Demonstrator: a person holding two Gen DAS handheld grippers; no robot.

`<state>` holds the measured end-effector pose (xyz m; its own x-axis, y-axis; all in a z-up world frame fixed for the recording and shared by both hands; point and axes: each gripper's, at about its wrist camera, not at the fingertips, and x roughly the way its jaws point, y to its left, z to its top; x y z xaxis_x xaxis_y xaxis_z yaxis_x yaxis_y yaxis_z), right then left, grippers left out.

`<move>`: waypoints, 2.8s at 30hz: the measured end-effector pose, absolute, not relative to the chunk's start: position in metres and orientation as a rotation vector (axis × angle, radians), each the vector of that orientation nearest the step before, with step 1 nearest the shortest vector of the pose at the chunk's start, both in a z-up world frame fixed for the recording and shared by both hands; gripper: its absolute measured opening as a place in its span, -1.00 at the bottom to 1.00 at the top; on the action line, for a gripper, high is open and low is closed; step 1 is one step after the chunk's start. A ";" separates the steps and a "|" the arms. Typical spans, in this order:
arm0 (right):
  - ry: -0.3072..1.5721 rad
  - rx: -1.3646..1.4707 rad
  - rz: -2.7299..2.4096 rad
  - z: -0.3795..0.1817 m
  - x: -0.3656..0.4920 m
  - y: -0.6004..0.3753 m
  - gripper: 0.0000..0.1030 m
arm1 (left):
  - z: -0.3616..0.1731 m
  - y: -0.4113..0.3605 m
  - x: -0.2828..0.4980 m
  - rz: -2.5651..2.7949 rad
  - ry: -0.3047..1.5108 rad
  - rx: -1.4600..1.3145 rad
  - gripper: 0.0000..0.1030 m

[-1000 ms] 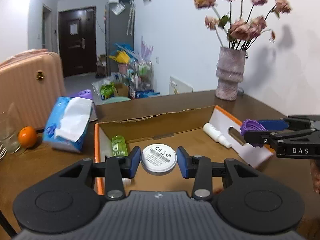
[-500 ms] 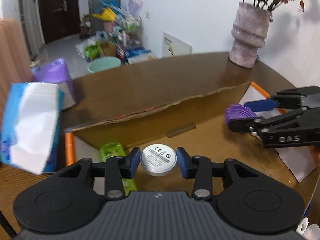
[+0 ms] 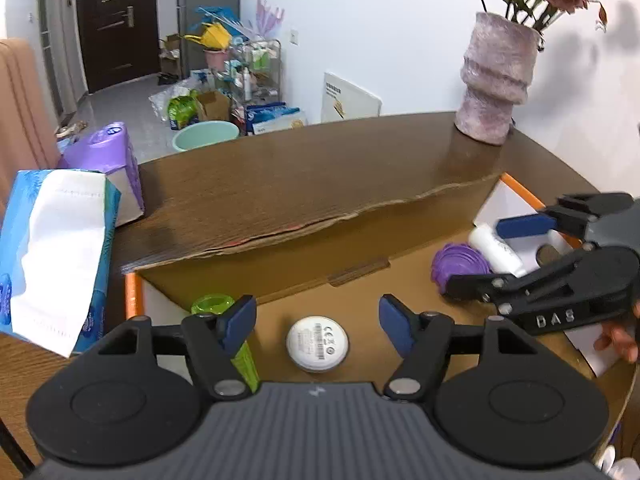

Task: Organize rigid objects
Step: 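Place the white container with the left tool into the box while the right tool drops the purple cap, then move both tools back toward the remaining items and grasp the white plastic box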

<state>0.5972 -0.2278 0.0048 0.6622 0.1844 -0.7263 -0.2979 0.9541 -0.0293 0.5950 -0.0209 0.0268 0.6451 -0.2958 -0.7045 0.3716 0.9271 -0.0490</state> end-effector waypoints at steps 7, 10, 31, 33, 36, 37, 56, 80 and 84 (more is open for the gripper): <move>0.773 -0.087 0.192 0.009 0.583 -0.256 0.65 | 0.032 -0.037 0.591 -0.399 0.742 0.078 0.43; 0.762 -0.059 0.154 0.010 0.571 -0.273 0.66 | 0.033 -0.048 0.591 -0.421 0.733 0.073 0.43; 0.497 0.029 -0.108 0.069 0.357 -0.289 0.80 | 0.077 -0.030 0.468 -0.483 0.527 0.074 0.75; 0.464 0.031 -0.111 0.067 0.324 -0.280 0.84 | 0.079 -0.023 0.435 -0.498 0.500 0.080 0.79; 0.419 0.033 -0.110 0.058 0.277 -0.263 0.90 | 0.079 -0.014 0.385 -0.498 0.446 0.111 0.84; 0.410 0.030 -0.106 0.054 0.262 -0.256 0.90 | 0.077 -0.011 0.367 -0.491 0.429 0.121 0.86; 0.260 -0.033 -0.149 0.016 0.062 -0.188 0.94 | 0.020 0.054 0.125 -0.439 0.438 -0.017 0.94; 0.358 0.342 -0.032 -0.015 0.166 -0.244 0.01 | 0.010 -0.046 0.266 -0.656 0.611 0.011 -0.13; 0.377 0.383 -0.017 -0.020 0.193 -0.253 -0.30 | 0.002 -0.054 0.289 -0.722 0.689 -0.081 -0.14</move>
